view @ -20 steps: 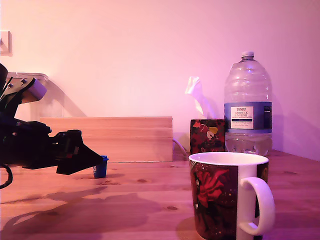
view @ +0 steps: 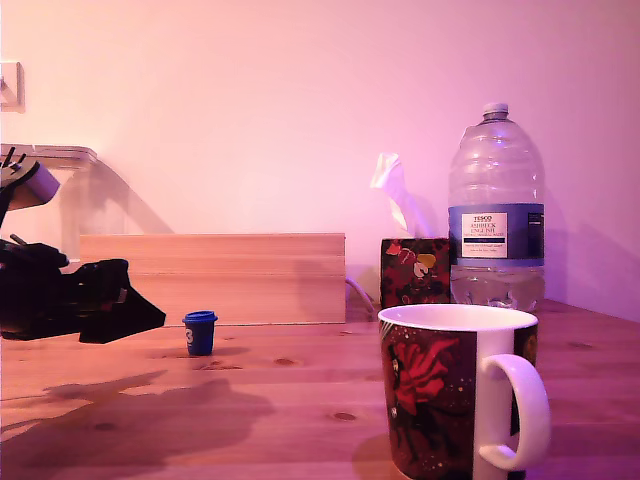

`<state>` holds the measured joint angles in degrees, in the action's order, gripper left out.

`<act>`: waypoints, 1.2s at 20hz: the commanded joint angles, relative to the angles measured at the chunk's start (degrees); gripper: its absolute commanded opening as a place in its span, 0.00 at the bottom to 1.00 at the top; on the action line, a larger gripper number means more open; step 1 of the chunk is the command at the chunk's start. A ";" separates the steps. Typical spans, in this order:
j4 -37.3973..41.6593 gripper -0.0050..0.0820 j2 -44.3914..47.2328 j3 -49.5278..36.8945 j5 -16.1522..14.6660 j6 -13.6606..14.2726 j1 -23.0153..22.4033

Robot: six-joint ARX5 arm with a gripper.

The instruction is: Pick up the coffee capsules from the table one by one and drop them inside the nearest coffee cup

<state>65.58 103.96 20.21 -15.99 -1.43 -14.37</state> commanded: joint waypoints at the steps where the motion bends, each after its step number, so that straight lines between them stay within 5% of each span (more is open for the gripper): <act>1: -0.04 0.74 -0.46 -0.20 -0.02 -0.26 -0.09; 16: 0.24 0.74 7.06 7.10 2.97 2.34 -0.85; 24: -8.24 0.74 8.28 14.01 2.89 3.48 -1.05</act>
<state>57.52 110.50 34.24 -12.99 1.69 -15.29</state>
